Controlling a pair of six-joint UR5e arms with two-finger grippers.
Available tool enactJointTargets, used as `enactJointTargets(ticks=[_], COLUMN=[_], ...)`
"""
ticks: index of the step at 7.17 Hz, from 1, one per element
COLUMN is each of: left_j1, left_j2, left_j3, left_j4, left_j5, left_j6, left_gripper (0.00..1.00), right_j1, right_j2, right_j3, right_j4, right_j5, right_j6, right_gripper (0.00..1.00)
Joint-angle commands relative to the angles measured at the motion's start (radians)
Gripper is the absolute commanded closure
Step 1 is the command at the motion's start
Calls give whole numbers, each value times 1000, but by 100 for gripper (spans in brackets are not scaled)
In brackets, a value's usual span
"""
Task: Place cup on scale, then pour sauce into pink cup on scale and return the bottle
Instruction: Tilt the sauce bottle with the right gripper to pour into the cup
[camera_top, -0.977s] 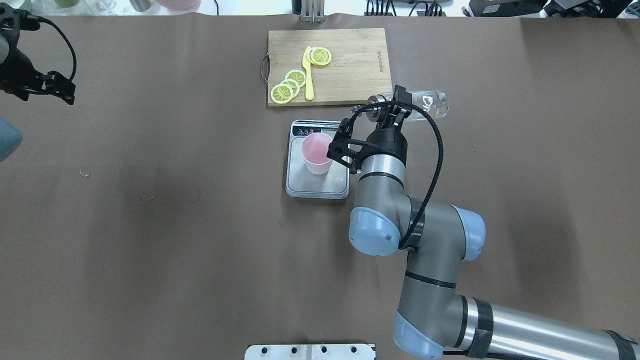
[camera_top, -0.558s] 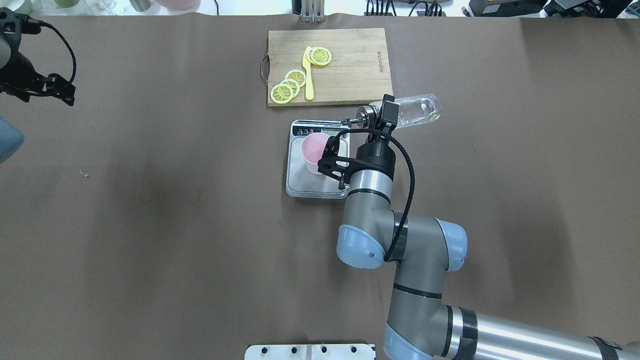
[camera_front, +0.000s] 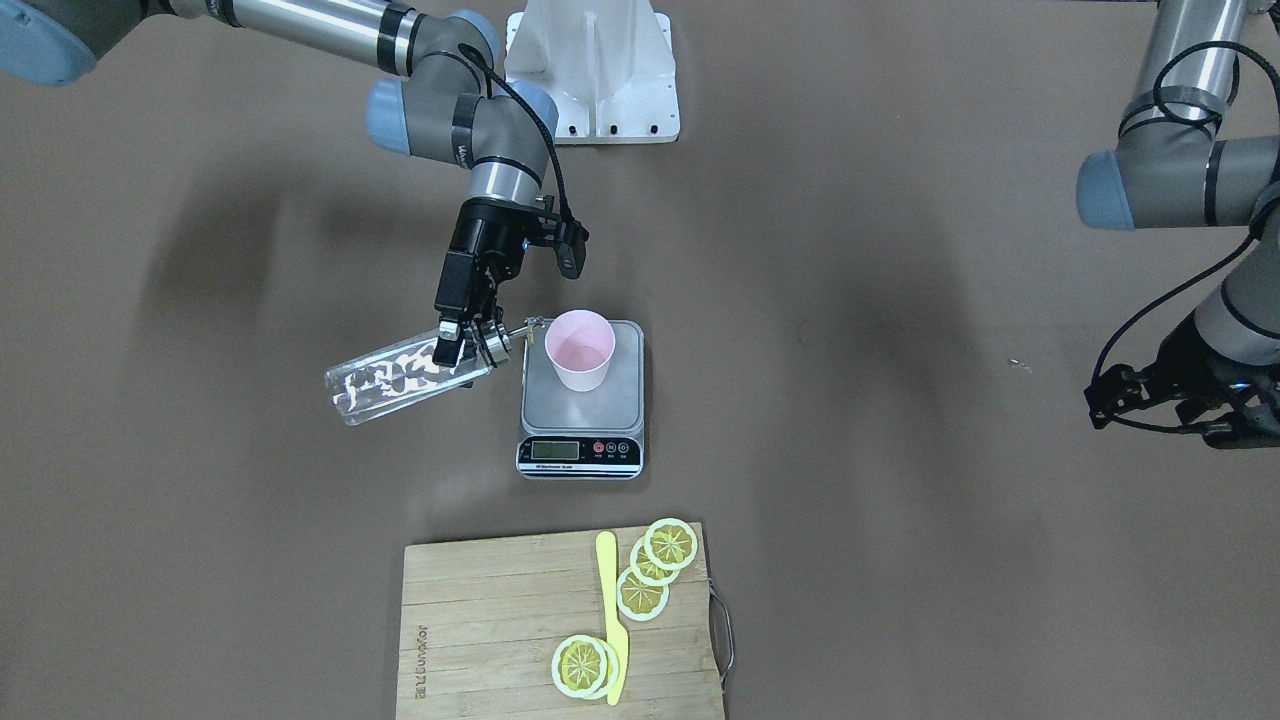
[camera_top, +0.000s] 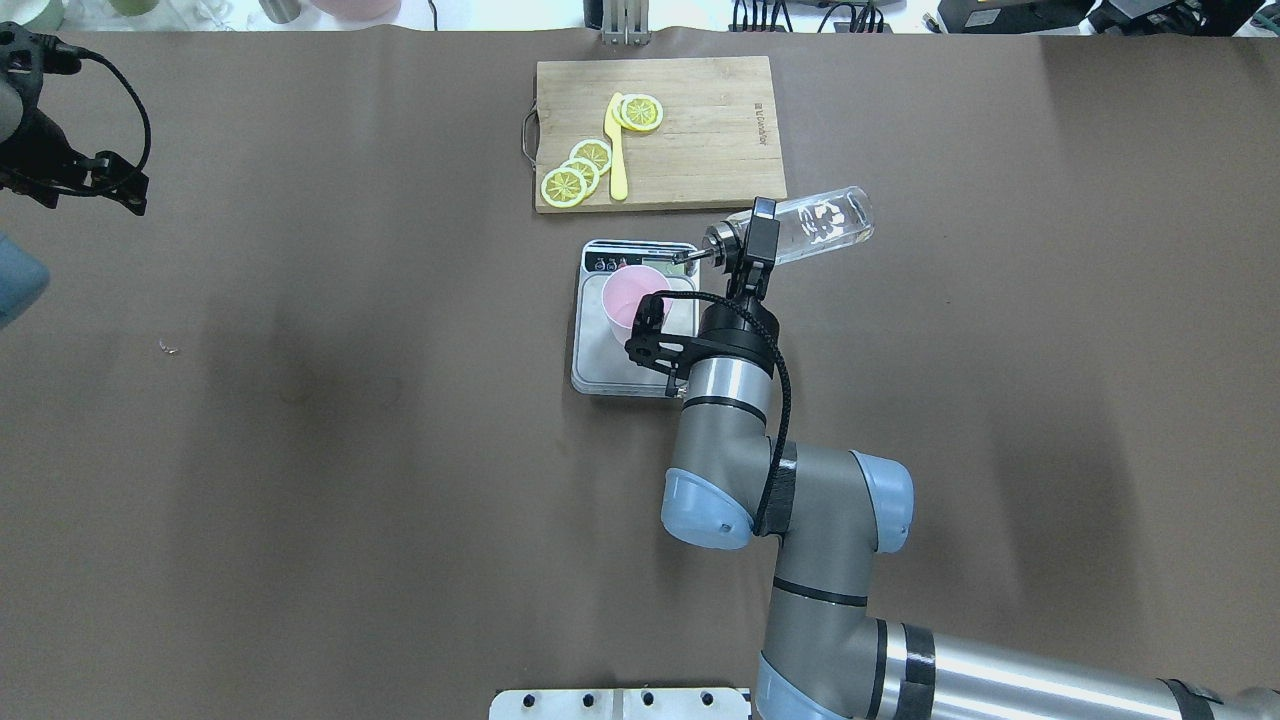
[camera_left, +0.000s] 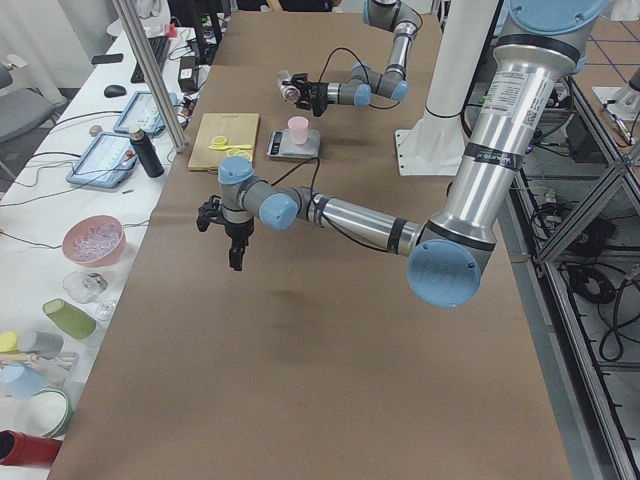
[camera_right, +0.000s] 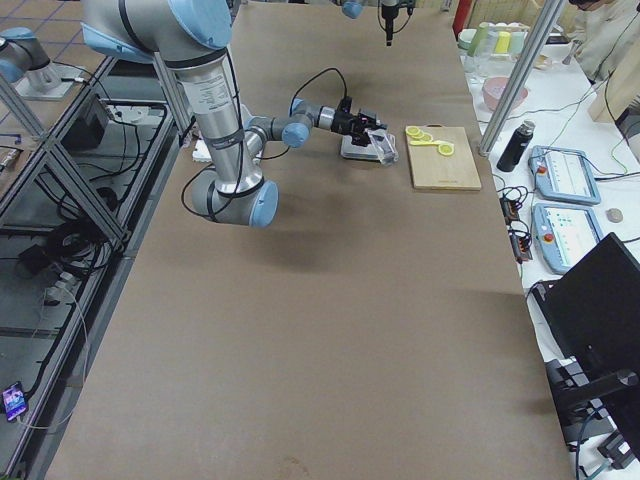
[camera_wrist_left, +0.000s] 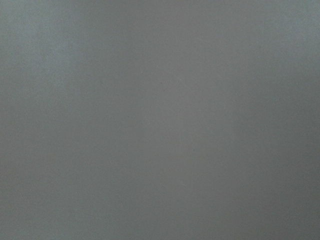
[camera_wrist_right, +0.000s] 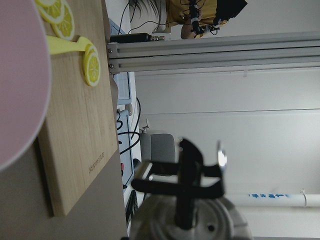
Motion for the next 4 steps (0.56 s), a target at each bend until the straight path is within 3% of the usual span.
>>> enactJointTargets(ticks=[1,4], left_j1=[1,-1], left_j2=[-1,-1], left_j3=[28,37], left_j4=[-30,-37], left_j5=[1,1], left_j6=[0,-2], left_gripper=[1,1], right_j1=[-1,-2], right_j2=[14,16], right_j3=[-14,-35], right_j4=[2,2], right_j5=[-64,-95], right_j6=[-74,-76], right_gripper=[100,100])
